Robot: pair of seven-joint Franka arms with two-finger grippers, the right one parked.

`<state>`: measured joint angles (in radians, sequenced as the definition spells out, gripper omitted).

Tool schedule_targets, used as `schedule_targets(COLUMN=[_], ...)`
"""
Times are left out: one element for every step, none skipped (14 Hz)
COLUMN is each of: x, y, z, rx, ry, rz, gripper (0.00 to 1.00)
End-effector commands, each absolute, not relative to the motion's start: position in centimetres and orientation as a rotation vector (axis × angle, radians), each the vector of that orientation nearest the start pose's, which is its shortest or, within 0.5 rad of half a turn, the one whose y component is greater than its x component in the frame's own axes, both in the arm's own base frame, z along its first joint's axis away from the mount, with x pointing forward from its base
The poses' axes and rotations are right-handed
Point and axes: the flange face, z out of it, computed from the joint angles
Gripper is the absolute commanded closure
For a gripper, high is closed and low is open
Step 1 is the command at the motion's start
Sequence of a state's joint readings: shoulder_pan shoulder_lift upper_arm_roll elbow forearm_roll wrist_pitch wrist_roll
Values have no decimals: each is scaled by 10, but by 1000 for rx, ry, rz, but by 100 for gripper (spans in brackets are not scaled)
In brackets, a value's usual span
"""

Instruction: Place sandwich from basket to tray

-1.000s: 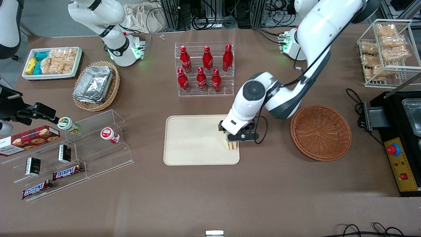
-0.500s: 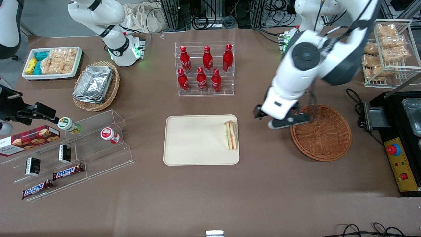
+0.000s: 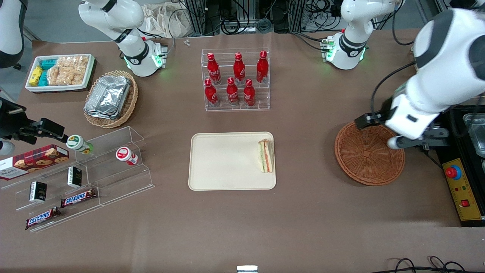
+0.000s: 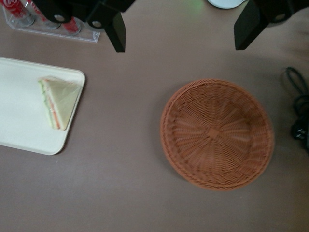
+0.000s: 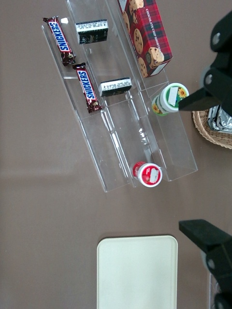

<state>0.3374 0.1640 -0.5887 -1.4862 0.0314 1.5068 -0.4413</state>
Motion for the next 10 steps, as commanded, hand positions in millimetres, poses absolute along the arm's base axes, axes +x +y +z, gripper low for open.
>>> schedule_targets(x=[555,550,541,534,528,527,527,529,531,536], y=[-94,-77,-73,-62,-57,-52,-51,-50,-51,-53], z=[602,606,611,615,620,620,622,624,630,631], rx=[-3135,-3118,-3102,-3091,-3087,-3088,-3092,-3099,-3104,-3110], ry=[-193,-213,-198,-229,-246,-256,-235,-202,-183,-180], rz=[258,277,296,291,279,282,278,270,246,238], gripper=[0,0,0,0,0,0,0,0,0,0])
